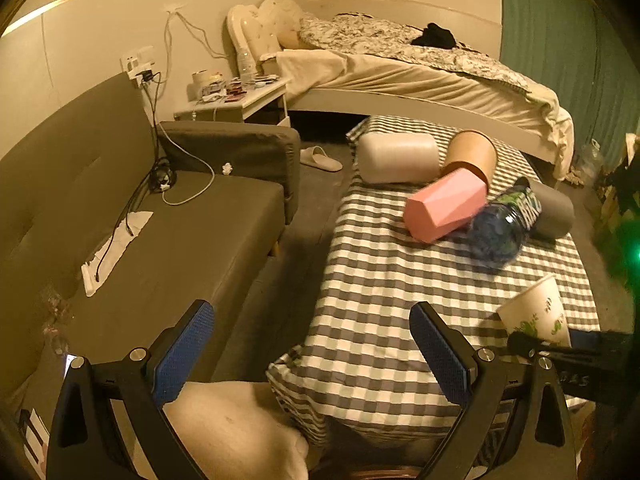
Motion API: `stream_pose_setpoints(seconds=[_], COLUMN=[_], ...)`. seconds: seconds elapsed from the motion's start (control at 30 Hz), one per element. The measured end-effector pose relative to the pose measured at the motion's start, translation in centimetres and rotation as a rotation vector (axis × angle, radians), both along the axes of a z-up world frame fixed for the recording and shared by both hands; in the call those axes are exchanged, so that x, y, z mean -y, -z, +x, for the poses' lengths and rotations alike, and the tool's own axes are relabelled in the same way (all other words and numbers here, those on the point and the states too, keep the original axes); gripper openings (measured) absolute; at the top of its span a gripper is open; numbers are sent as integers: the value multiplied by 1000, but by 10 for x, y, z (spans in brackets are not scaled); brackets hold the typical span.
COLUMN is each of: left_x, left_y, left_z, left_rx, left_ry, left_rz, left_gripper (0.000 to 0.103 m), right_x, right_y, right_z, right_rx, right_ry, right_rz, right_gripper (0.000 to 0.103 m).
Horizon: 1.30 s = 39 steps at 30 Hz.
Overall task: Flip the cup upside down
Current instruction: 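Carry the white cup in the right gripper toward the left gripper, then close the left gripper on the white cup while the right gripper releases it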
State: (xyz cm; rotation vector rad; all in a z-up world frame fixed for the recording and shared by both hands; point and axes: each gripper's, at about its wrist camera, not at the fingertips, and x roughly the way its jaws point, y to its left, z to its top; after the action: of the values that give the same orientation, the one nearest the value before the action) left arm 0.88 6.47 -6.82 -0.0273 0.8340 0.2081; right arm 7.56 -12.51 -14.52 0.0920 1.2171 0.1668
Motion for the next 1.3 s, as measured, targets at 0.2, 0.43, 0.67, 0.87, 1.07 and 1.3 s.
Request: stream_pose_setpoints(seconds=[0.2, 0.43, 0.67, 0.87, 1.07, 1.3], left_x=[39, 90, 136, 160, 171, 168], left_y=[3, 10, 14, 33, 56, 75], left_z=[1, 3, 10, 21, 34, 34], left_rx=[-14, -50, -71, -135, -200, -242], left_ry=[70, 129, 183, 200, 195, 187], left_rz=[-6, -88, -96, -126, -144, -162], left_gripper=[101, 101, 101, 101, 101, 99], right_x=[31, 82, 132, 158, 169, 169], right_y=[-41, -79, -63, -50, -41, -35], right_z=[-21, -49, -60, -59, -58, -57], right_rx=[155, 329, 341, 299, 281, 273], right_ry=[22, 108, 218, 280, 309, 305], right_rz=[2, -64, -115, -64, -37, -31], right_gripper=[91, 92, 92, 92, 92, 92])
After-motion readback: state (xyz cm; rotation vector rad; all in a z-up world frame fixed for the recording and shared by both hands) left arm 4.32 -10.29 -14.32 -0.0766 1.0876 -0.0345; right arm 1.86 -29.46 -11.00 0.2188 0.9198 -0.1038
